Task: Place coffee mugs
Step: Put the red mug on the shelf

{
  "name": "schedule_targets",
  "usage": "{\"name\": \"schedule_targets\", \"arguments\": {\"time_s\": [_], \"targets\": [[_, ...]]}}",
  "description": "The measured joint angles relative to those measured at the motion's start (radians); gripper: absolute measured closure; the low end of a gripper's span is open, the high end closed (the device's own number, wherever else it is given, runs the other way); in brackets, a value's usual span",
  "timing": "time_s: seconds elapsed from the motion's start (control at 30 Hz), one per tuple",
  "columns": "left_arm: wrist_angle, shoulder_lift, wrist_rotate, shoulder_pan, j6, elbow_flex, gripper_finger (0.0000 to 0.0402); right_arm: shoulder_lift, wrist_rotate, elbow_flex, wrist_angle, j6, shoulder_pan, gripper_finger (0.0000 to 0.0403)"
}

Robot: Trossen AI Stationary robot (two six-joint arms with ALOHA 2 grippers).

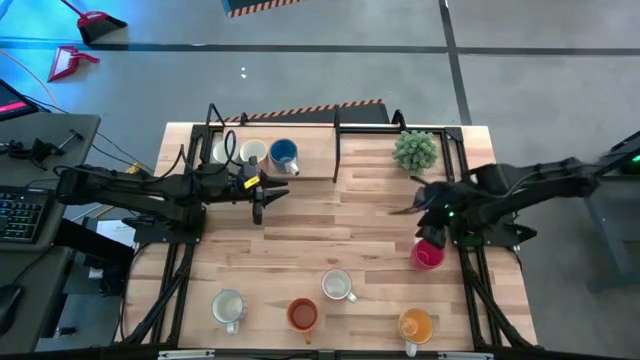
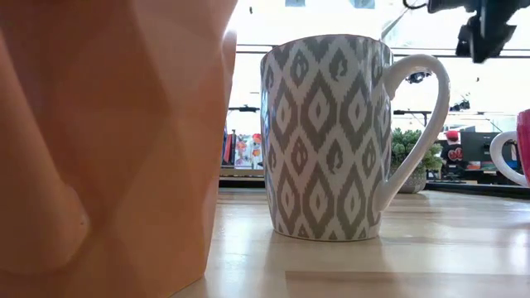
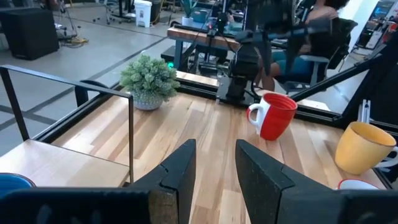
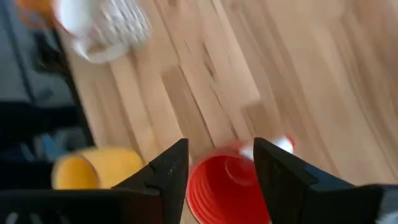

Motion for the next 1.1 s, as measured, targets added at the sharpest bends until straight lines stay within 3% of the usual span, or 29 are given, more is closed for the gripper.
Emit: {"name": "schedule_targets", "arguments": {"time_s": [0.2,0.47,0.7,1.1], "targets": [[0.000,0.000,0.006,0.000,-0.008,0.000,0.0300,0.105,0.002,-0.001,-0.090,0.040,0.084,0.0241],[0.000,0.000,0.007,0.000,0.009,0.000,0.0300,0.194,0.095,-0.001,-0.196,0.091,0.177,0.0245],[0.000,0.000,0.021,0.000,0.012,0.000,0.0300,0.251,0.161,-0.002,-0.185,0.085,0.204,0.0245],[0.000,0.000,0.044,0.000,0.027,0.000,0.0300,0.284,0.131,-0.128,-0.104,0.069,0.205,0.0245]]}}
